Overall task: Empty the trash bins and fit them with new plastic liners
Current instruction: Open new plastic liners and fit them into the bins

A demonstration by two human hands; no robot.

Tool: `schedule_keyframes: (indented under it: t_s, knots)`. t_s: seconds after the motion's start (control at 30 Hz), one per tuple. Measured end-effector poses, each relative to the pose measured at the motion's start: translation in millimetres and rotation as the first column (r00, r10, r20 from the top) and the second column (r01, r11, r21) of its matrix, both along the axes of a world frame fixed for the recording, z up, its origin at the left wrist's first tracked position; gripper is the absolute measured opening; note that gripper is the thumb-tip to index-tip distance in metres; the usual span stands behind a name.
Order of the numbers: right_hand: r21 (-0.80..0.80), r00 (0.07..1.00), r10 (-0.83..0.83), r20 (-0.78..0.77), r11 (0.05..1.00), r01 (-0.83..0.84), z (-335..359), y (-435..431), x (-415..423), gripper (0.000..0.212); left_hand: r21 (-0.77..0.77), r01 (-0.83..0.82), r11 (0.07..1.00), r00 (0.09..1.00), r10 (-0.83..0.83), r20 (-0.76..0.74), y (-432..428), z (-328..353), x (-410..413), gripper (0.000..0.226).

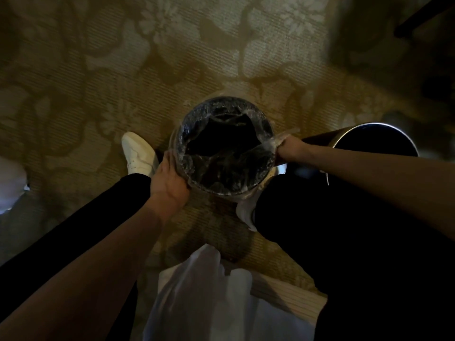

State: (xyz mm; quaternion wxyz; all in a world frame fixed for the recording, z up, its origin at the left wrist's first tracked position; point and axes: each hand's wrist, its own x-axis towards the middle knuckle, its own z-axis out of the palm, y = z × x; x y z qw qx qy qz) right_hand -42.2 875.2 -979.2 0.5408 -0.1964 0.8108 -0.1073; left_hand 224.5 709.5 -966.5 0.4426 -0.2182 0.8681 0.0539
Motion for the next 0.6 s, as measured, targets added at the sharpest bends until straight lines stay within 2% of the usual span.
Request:
schedule_keyframes:
  t_s: [0.07,0.2,0.3,0.43,0.5,0.6]
  knots:
    - [-0.016,0.994,-0.106,0.015,0.994,0.106,-2,2,2,0.026,-0.027,0.031,0.999,0.999,-0.03,0.021,-2,-2,-1,0.072]
    - [0.048,0.997,-0.071,-0.03,0.996,0.073,-4,-4,5,0.032,-0.038,-0.035,0.999,0.999,0.035,0.007,0,3,-3,0.075]
    - [0.045,0.968,0.03,-0.25,0.999,-0.019,-3,-4,-2,0.035,-0.039,-0.05,0.998,0.999,0.05,0.004,-1,0,1,0.075]
    - [0.008,0.893,-0.022,-0.45,1.0,0.029,-3,-3,-14,0.03,-0.035,-0.023,0.999,0.999,0.024,0.03,-3,-4,2,0.073]
    - [-0.023,0.885,-0.07,-0.461,0.997,0.067,-4,-5,-20,0.028,-0.027,-0.091,0.996,0.995,0.092,0.032,-5,-3,3,0.071]
    - [-0.056,0.895,-0.155,-0.418,0.988,0.145,-1,-9,-27,0.028,0.045,-0.295,0.954,0.954,0.297,-0.034,-9,4,0,0.055]
